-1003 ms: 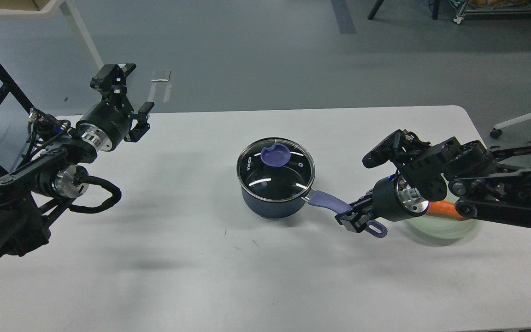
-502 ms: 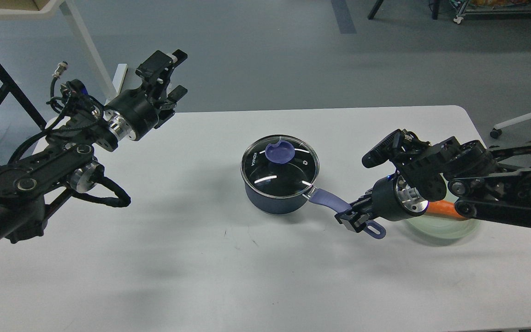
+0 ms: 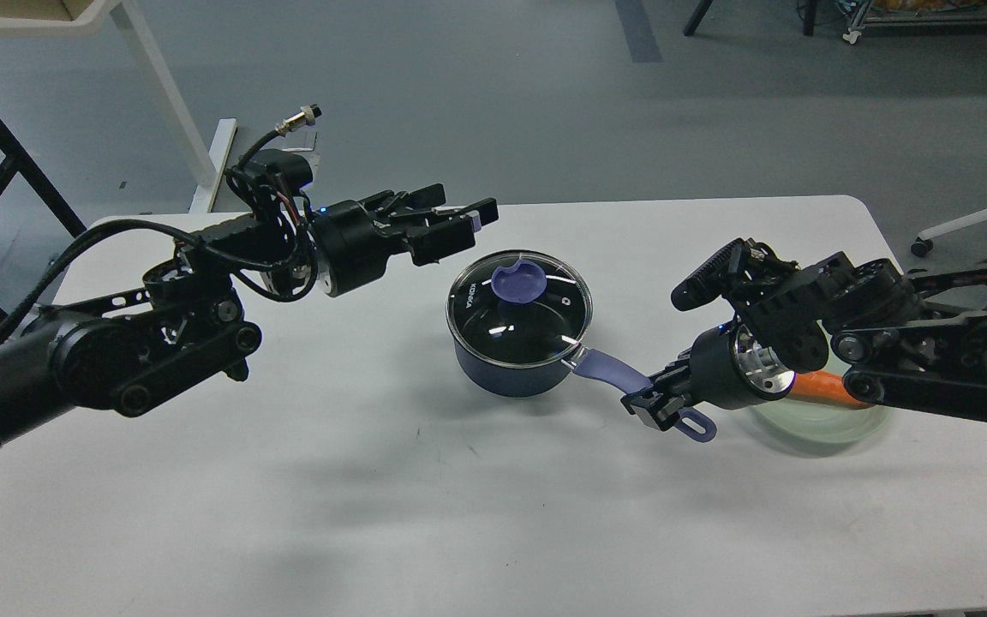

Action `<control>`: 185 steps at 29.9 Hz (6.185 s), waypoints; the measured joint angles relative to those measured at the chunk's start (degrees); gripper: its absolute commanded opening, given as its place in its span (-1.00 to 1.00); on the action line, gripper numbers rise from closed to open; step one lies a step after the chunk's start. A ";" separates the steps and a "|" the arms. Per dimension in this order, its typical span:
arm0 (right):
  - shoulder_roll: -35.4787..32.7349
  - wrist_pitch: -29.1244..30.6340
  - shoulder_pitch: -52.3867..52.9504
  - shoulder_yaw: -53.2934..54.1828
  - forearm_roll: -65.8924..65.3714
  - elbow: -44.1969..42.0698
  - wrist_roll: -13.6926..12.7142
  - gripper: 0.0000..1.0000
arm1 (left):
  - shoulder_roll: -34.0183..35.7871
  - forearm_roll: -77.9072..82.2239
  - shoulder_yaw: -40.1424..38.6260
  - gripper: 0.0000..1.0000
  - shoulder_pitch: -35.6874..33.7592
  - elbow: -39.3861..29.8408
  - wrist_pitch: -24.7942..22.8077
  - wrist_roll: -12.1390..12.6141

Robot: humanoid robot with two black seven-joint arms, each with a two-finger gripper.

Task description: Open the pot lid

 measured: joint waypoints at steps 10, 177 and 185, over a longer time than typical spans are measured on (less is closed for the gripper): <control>0.59 0.22 0.08 -0.16 0.01 0.11 0.04 -0.40 | -0.56 8.11 9.90 0.92 -2.52 1.34 4.83 0.23; -6.10 -1.35 -13.53 38.54 41.77 -21.97 0.20 0.99 | 6.06 -76.62 10.48 0.99 -2.82 19.39 4.78 -7.98; 1.61 -2.46 -20.83 43.27 65.43 -33.15 0.33 1.00 | 0.16 -88.41 4.99 0.99 -2.57 25.16 -3.16 -7.98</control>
